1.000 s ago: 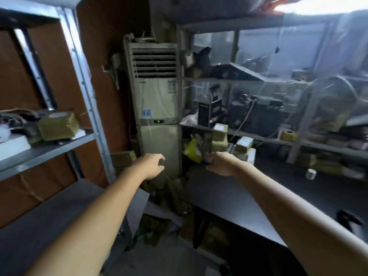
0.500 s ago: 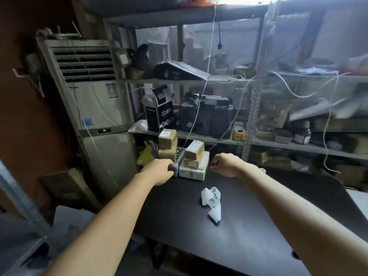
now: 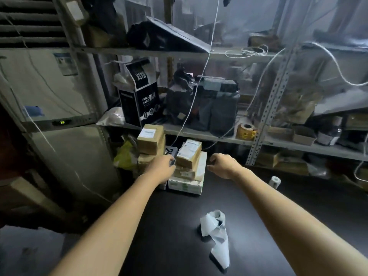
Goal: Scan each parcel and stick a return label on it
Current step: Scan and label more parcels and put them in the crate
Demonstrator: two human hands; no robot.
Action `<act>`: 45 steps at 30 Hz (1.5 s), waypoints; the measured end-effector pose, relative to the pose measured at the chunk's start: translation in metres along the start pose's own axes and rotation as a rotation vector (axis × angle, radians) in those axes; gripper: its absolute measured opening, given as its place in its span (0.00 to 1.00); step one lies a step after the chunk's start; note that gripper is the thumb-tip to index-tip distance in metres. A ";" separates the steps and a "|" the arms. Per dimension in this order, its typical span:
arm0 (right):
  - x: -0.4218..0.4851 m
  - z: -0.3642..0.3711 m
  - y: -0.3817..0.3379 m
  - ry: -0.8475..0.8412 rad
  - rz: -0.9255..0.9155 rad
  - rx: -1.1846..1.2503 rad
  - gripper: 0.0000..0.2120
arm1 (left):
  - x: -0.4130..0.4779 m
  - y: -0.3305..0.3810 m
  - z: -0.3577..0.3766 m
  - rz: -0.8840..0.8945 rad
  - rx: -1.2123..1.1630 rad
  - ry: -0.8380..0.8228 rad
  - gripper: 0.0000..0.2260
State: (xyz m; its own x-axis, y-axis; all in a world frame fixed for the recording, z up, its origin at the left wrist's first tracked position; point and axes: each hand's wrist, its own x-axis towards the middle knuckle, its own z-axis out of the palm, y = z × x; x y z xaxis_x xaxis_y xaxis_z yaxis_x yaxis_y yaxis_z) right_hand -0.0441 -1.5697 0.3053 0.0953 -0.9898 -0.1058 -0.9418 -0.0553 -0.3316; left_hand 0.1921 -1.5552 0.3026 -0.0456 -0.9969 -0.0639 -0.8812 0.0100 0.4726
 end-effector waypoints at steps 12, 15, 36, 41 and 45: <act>0.185 0.076 0.009 0.043 0.269 0.467 0.21 | 0.176 -0.031 0.078 -0.055 -0.209 -0.085 0.23; 0.201 0.092 0.009 0.035 0.337 0.656 0.22 | 0.189 -0.032 0.092 -0.089 -0.260 -0.091 0.22; 0.040 0.021 0.104 0.138 0.285 0.982 0.20 | 0.086 0.095 0.118 -0.082 -0.652 -0.171 0.15; -0.038 0.024 0.171 0.099 0.309 0.984 0.20 | 0.014 0.143 0.173 -0.127 -0.715 -0.220 0.20; -0.096 0.047 0.227 0.043 0.347 0.952 0.21 | -0.039 0.175 0.231 -0.239 -0.842 -0.322 0.23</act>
State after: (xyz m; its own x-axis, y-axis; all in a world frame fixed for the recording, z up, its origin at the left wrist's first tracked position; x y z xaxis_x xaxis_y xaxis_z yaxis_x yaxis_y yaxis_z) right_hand -0.2520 -1.4810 0.1960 -0.1642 -0.9363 -0.3104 -0.2649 0.3449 -0.9005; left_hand -0.0690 -1.4966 0.1842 -0.1465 -0.8944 -0.4226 -0.2586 -0.3777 0.8891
